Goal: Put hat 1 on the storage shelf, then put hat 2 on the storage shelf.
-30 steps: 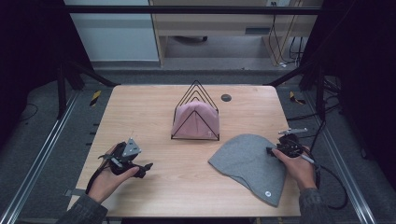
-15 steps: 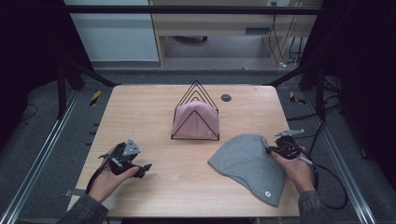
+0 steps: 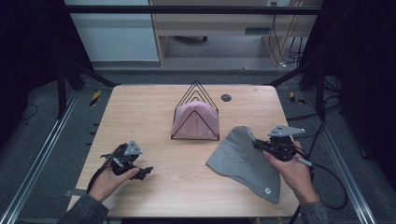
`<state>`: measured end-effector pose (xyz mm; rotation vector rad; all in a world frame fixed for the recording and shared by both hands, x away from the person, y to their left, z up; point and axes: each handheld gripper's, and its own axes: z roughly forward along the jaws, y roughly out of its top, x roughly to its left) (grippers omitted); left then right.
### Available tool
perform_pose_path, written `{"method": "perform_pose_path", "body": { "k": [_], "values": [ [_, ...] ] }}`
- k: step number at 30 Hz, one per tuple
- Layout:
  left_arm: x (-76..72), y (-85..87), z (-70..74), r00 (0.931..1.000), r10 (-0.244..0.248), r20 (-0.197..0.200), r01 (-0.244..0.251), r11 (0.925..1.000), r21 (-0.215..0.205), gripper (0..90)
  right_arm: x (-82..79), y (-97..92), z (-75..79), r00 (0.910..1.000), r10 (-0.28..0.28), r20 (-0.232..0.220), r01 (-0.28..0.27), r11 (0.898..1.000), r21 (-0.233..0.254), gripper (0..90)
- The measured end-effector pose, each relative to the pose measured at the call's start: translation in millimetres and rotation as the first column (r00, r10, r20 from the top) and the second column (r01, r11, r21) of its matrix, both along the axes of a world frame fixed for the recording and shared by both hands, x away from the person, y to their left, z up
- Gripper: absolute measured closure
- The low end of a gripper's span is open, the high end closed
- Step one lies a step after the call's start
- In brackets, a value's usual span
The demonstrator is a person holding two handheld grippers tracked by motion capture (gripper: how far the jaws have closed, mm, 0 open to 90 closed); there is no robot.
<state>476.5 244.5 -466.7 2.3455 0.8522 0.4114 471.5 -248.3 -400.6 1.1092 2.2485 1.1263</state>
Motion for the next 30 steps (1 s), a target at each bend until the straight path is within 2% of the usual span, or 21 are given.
{"method": "perform_pose_path", "body": {
  "k": [4, 8, 12, 17, 22, 24, 27, 30],
  "values": [
    [-0.3, 0.2, -0.2, 0.9999, -0.009, -0.006, 0.009, 1.0000, -0.004, 13.8, -8.7, 15.0, 21.5, 0.9978, 0.052, 0.042, -0.051, 0.999, -0.008, 85.5],
    [-1.0, -0.6, 0.2, 0.9998, -0.018, -0.008, 0.018, 0.9998, -0.010, 13.8, -17.9, 31.1, 43.9, 0.9908, 0.111, 0.077, -0.111, 0.994, -0.009, 85.5],
    [-2.5, -2.9, 1.1, 0.9993, -0.036, -0.008, 0.036, 0.9992, -0.019, 13.7, -25.2, 50.6, 68.7, 0.9756, 0.184, 0.120, -0.182, 0.983, -0.025, 85.5],
    [-5.8, -5.7, 7.0, 0.9984, -0.057, 0.004, 0.057, 0.9974, -0.044, 13.1, -28.4, 71.7, 88.6, 0.9579, 0.247, 0.147, -0.245, 0.969, -0.033, 85.5],
    [-6.8, -10.1, 22.0, 0.9959, -0.086, 0.029, 0.087, 0.9948, -0.052, 12.2, -27.3, 93.7, 101.6, 0.9405, 0.301, 0.157, -0.296, 0.953, -0.055, 85.5],
    [-5.2, -12.7, 31.6, 0.9943, -0.099, 0.039, 0.101, 0.9933, -0.057, 12.3, -25.0, 101.1, 105.3, 0.9377, 0.310, 0.157, -0.305, 0.951, -0.057, 85.5],
    [-2.7, -17.1, 43.8, 0.9919, -0.116, 0.051, 0.119, 0.9921, -0.041, 12.3, -21.6, 110.8, 110.4, 0.9326, 0.322, 0.163, -0.316, 0.947, -0.065, 85.5],
    [-0.4, -20.8, 58.6, 0.9892, -0.138, 0.051, 0.140, 0.9888, -0.052, 12.1, -19.5, 120.6, 117.1, 0.9263, 0.338, 0.166, -0.330, 0.941, -0.075, 85.5]
  ]
}}
